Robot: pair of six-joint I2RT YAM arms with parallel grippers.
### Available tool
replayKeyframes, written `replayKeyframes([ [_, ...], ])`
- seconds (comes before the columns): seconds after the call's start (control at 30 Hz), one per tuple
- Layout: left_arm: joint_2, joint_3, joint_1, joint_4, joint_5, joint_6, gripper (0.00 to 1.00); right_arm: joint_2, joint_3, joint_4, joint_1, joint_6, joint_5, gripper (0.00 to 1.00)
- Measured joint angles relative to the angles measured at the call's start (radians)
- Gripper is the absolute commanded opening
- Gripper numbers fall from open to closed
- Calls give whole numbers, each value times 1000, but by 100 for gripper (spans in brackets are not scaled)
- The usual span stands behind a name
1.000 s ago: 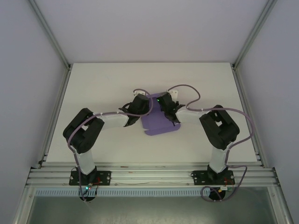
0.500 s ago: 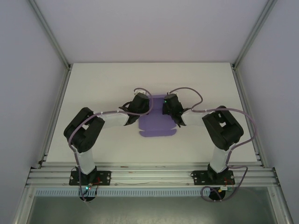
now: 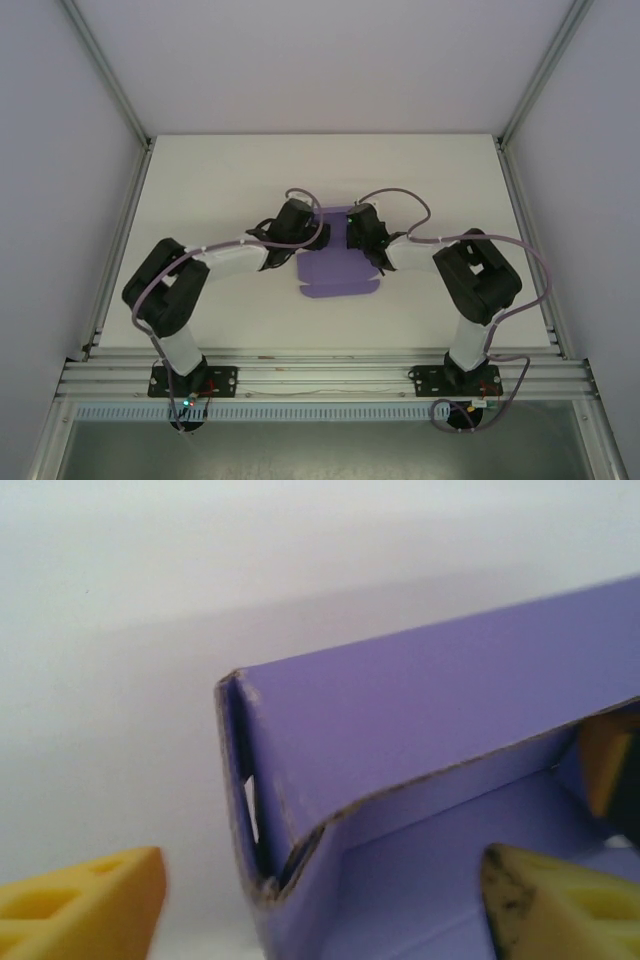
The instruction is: Assemble paper box
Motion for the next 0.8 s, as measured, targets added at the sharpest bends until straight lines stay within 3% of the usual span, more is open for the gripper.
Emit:
replayKeyframes([
  [0.13, -109, -66, 53, 3, 81, -8, 96, -7, 2, -23, 0, 0, 10, 0],
  [0.33, -186, -187, 175, 35, 211, -25, 65, -15, 4, -54, 0, 1, 17, 0],
  [0.4, -177, -196, 181, 38, 252, -21, 54, -15, 13, -67, 0, 0, 16, 0],
  [0.6, -124, -196, 180, 136, 386, -24, 43, -15, 19, -87, 0, 1, 16, 0],
  [0.67, -95, -193, 180, 158, 405, -27, 32, -15, 20, -93, 0, 4, 16, 0],
  [0.8, -40, -182, 180, 170, 425, -26, 31, -15, 28, -101, 0, 4, 16, 0],
])
